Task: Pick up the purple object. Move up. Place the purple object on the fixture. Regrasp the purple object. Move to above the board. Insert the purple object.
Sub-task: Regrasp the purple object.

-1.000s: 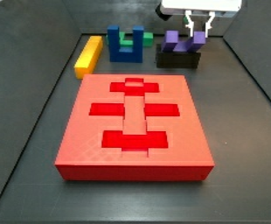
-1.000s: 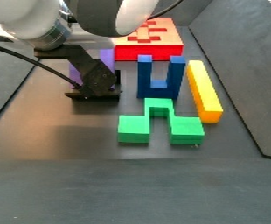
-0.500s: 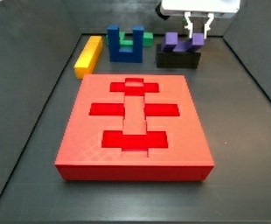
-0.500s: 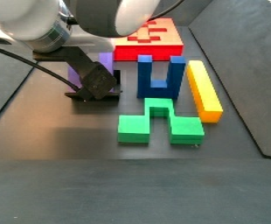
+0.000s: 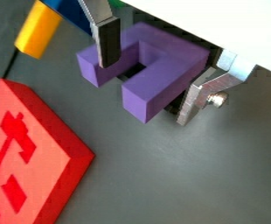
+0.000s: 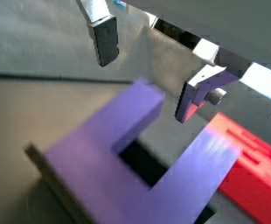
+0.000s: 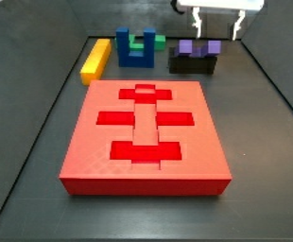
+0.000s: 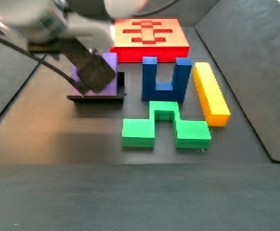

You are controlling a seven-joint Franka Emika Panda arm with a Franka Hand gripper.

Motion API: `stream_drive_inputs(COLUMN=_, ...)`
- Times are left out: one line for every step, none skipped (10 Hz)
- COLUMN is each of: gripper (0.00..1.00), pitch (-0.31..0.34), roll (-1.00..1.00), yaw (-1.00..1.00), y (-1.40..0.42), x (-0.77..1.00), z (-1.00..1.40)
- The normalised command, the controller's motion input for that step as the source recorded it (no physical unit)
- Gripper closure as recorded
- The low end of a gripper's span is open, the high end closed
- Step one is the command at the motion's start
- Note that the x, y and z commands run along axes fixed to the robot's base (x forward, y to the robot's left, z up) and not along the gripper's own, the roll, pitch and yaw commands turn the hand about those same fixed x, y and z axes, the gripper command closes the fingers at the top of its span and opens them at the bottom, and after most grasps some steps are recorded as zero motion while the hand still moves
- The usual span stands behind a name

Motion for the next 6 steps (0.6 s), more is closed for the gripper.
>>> stream_drive_inputs(gripper=0.0, pitch=0.029, roll=-0.15, yaw=0.0, y=0.34, x=0.0, z=0.63)
stream_drive_inputs(gripper=0.0, pitch=0.097, roll=0.05, yaw=-0.03, y=0.29, x=0.06, z=0.51)
stream_drive_inputs(gripper=0.0, pitch=0.117, roll=0.38, yaw=-0.07, y=0.16, x=0.19, z=0.27)
stream_drive_inputs(gripper=0.0, pitch=0.123, roll=0.79, yaw=-0.07, y=0.04, x=0.08, z=0.06)
stream_drive_inputs(gripper=0.0, pitch=0.154, roll=1.0, yaw=-0.06, y=0.0, x=0.07, z=0.0)
stream_drive_inputs(gripper=0.0, pitch=0.226, roll=1.0, yaw=-0.01, y=0.0, x=0.09, z=0.0)
